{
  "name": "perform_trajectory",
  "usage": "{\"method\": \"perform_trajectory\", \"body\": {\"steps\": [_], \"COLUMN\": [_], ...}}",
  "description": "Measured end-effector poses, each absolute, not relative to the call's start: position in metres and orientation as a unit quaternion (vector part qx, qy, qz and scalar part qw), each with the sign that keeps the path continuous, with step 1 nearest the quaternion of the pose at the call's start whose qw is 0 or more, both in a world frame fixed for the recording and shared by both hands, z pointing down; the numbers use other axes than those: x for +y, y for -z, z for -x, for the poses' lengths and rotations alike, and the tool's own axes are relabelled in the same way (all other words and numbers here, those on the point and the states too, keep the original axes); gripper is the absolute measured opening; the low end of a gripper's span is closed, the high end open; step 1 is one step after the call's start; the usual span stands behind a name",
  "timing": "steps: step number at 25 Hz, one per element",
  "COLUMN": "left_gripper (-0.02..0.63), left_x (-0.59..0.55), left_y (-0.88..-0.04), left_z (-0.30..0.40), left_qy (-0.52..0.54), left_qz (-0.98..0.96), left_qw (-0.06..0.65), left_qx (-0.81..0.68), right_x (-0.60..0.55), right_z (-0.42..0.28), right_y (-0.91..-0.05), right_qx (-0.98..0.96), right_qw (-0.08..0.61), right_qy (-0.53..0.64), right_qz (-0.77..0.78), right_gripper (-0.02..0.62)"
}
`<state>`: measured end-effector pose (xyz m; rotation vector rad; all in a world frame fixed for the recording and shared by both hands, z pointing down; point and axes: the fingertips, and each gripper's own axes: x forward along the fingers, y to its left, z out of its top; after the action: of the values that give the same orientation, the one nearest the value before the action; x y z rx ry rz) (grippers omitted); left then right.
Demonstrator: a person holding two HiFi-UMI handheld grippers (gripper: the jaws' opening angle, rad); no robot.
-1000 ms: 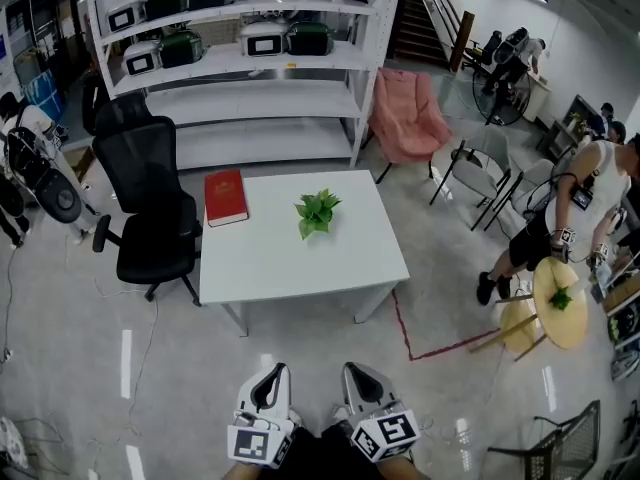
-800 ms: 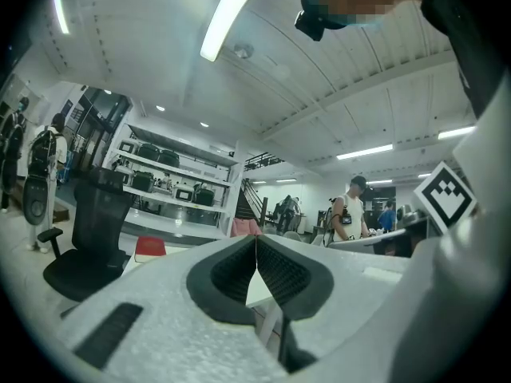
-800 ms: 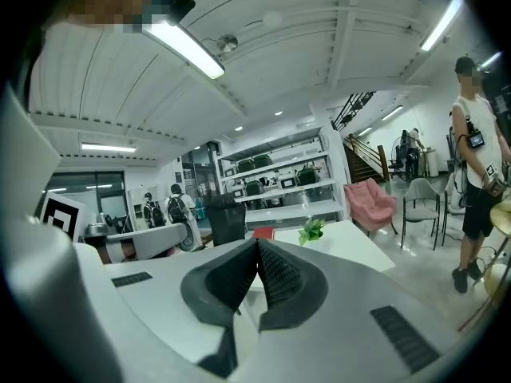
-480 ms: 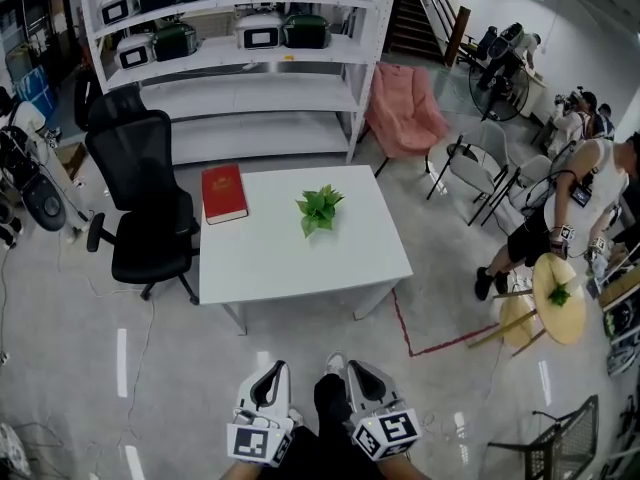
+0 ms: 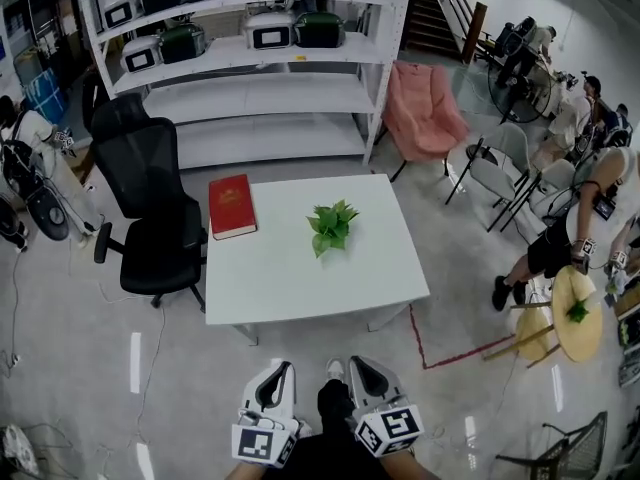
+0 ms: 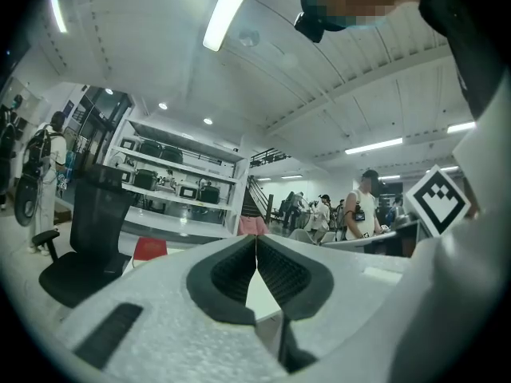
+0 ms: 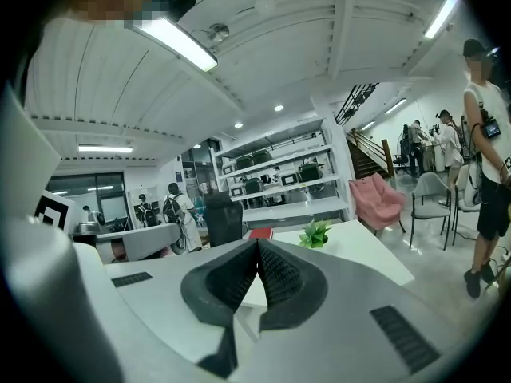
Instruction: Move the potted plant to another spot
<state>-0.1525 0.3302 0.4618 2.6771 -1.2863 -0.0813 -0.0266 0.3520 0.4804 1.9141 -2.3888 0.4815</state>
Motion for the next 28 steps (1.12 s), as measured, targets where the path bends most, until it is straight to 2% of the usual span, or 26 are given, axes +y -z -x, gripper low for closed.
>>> {"method": "perform_trajectory", "body": {"steps": [15, 28], "left_gripper": [0.018, 0.018], "left_x": [0.187, 0.135], "left_y": [-0.451, -0.456], "left_z": [0.07, 0.016], "left_qy": [0.013, -0.004], "left_qz": [-0.876, -0.871], "left_qw": [0.091, 0.085], "left_qx": [-0.473, -0.485], "right_x": [0.198, 0.132], "right_z": [-0.058, -0.114], "right_y": [-0.49, -0.516], "right_qx": [-0.796, -0.793], "right_qw": [0.04, 0.038], "right_qy": [-0.166, -0.201], "right_qz": [-0.581, -0.574], "right_gripper": [0.008, 0.008]}}
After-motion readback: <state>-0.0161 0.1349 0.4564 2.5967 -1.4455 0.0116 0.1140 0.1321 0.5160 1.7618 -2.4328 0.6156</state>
